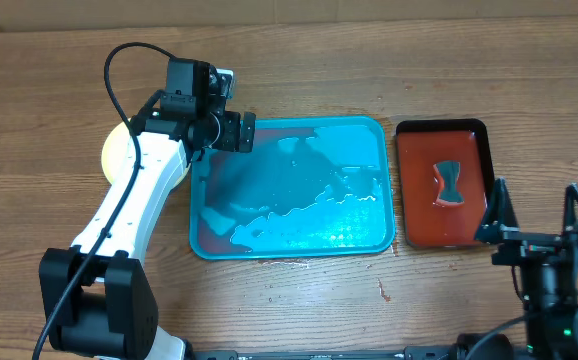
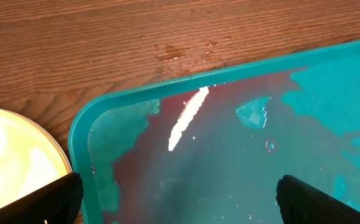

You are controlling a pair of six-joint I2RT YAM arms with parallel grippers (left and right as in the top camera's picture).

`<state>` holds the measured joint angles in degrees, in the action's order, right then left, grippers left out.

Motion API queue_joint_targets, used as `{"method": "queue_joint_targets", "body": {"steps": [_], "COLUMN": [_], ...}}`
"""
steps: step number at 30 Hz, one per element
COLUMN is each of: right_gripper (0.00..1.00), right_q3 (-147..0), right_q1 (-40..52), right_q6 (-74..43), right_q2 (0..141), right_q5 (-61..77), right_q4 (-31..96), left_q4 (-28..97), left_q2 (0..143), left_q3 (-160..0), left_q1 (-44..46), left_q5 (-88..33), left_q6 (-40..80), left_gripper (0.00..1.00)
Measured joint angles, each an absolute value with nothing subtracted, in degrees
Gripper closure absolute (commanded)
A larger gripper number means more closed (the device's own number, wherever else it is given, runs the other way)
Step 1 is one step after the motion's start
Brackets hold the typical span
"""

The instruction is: Clean dirty plates on tray and stack at the side

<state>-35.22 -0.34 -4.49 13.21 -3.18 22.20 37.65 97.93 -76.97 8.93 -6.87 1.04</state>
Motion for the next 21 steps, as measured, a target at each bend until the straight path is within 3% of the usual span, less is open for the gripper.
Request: {"method": "queue_joint_targets", "body": {"steps": [11, 21], "right_gripper": [0.00, 0.00], "right_q3": [-13.3, -7.1], "right_q1": [-0.3, -0.3], "right_q6": [-4.5, -4.4], "right_q2": [1.1, 0.8], "right_q5": [-1.3, -0.2], "right_q4": [4.5, -0.9], "left_q4": [37.6, 37.6], "left_q2": [97.9, 97.9], "left_q3": [-77.0, -77.0], "left_q1": [8.9, 8.9], "left_q5": [-6.9, -6.9], "left_q6": [1.0, 1.0], "left_gripper": [0.00, 0.00]}}
